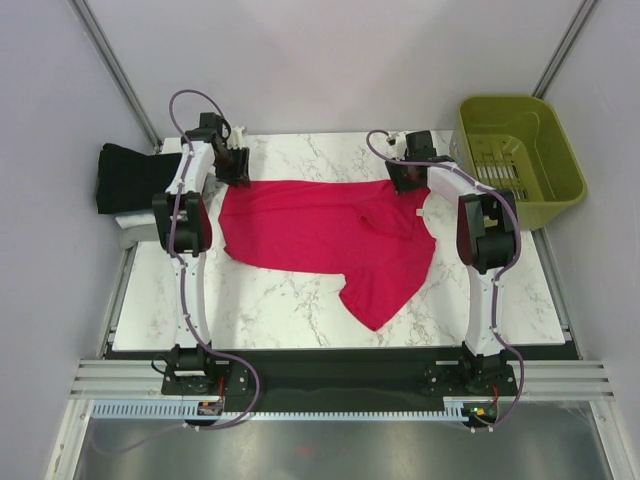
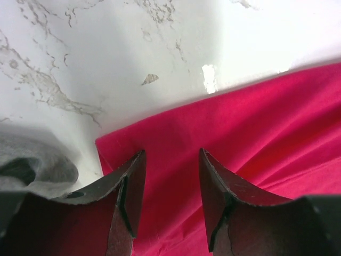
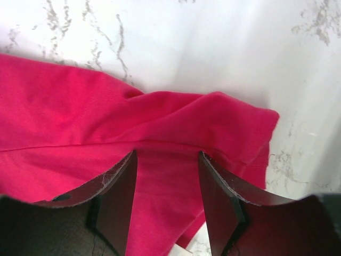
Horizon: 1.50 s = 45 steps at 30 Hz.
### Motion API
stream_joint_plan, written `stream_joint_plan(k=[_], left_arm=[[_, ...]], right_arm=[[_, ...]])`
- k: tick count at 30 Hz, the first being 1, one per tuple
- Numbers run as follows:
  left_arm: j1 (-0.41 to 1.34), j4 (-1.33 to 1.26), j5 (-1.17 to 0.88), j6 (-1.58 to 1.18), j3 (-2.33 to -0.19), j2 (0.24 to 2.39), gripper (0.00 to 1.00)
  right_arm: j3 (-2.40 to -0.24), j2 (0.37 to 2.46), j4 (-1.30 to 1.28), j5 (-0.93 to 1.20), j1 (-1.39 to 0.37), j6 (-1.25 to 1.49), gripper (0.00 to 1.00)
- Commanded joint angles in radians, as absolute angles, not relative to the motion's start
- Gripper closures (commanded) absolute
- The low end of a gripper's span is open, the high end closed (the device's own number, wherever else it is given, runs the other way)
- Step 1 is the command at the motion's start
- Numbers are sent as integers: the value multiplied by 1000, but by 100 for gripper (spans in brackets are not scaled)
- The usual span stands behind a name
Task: Fold and stack the t-shirts
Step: Fold the tshirt
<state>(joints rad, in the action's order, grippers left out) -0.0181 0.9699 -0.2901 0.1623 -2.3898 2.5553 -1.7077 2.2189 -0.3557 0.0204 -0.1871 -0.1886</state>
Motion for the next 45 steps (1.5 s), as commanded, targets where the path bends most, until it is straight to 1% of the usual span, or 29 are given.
stream_joint_plan(k=[1, 7, 9, 10, 11, 13, 14, 17, 21, 25, 26, 27, 28, 29, 30, 31, 33, 34, 35, 36, 37, 39, 41, 42, 43, 45], left_arm=[[-17, 928, -295, 100, -2404, 2585, 48], [-11, 893, -276, 92, -2439, 2617, 43], [-12, 878, -268, 89, -2454, 2629, 43], [-12, 858, -255, 83, -2460, 2637, 43], [17, 847, -250, 84, -2470, 2640, 43], [23, 818, -232, 89, -2480, 2649, 43], [28, 790, -226, 92, -2483, 2651, 42], [32, 743, -213, 101, -2488, 2655, 41], [37, 635, -184, 104, -2499, 2660, 40], [37, 588, -143, 83, -2546, 2658, 39], [40, 586, -124, 77, -2562, 2633, 38], [43, 584, -89, 78, -2566, 2608, 37], [48, 591, -42, 81, -2533, 2457, 35], [48, 591, -25, 74, -2533, 2456, 35], [46, 586, -15, 63, -2496, 2401, 34], [45, 580, -12, 51, -2379, 2293, 34], [43, 565, -20, 15, -2234, 2168, 34], [41, 577, -32, 9, -2109, 2069, 34], [41, 600, -78, -29, -2056, 2031, 35], [41, 629, -99, -40, -2016, 2002, 35], [41, 714, -119, -55, -1956, 1976, 35], [40, 831, -172, -100, -1934, 1963, 37], [28, 975, -224, -133, -1928, 1985, 39], [20, 1000, -238, -146, -1921, 2002, 43], [2, 997, -265, -155, -1851, 1994, 46], [-26, 973, -310, -167, -1783, 1980, 51]], right_arm=[[-1709, 2221, -357, 6, -169, -206, 42], [-1833, 2316, -357, 6, -144, -218, 42], [-1913, 2367, -377, 6, -141, -222, 42], [-2013, 2394, -402, 6, -138, -222, 42], [-2067, 2425, -429, -15, -134, -218, 41], [-2146, 2497, -466, -18, -127, -209, 41], [-2219, 2517, -472, -18, -120, -209, 41], [-2337, 2585, -494, -29, -110, -207, 41], [-2407, 2635, -463, -51, -98, -213, 41], [-2457, 2649, -436, -72, -92, -222, 39], [-2476, 2643, -433, -74, -91, -219, 39], [-2479, 2610, -423, -71, -91, -230, 39], [-2458, 2506, -402, -75, -91, -239, 36], [-2457, 2505, -402, -75, -91, -239, 36], [-2447, 2475, -396, -77, -91, -238, 34], [-2412, 2411, -388, -66, -89, -238, 34], [-2350, 2349, -388, -45, -90, -219, 33], [-2330, 2292, -397, -20, -92, -206, 33], [-2307, 2264, -409, -9, -92, -189, 33], [-2263, 2241, -423, -3, -91, -149, 33], [-2235, 2196, -452, 23, -91, -131, 33], [-2165, 2148, -474, 92, -91, -85, 33], [-2036, 2086, -491, 138, -92, -60, 33], [-1999, 2073, -498, 181, -91, -52, 33], [-1941, 2056, -508, 195, -91, -22, 34], [-1875, 2046, -535, 250, -92, -14, 34]])
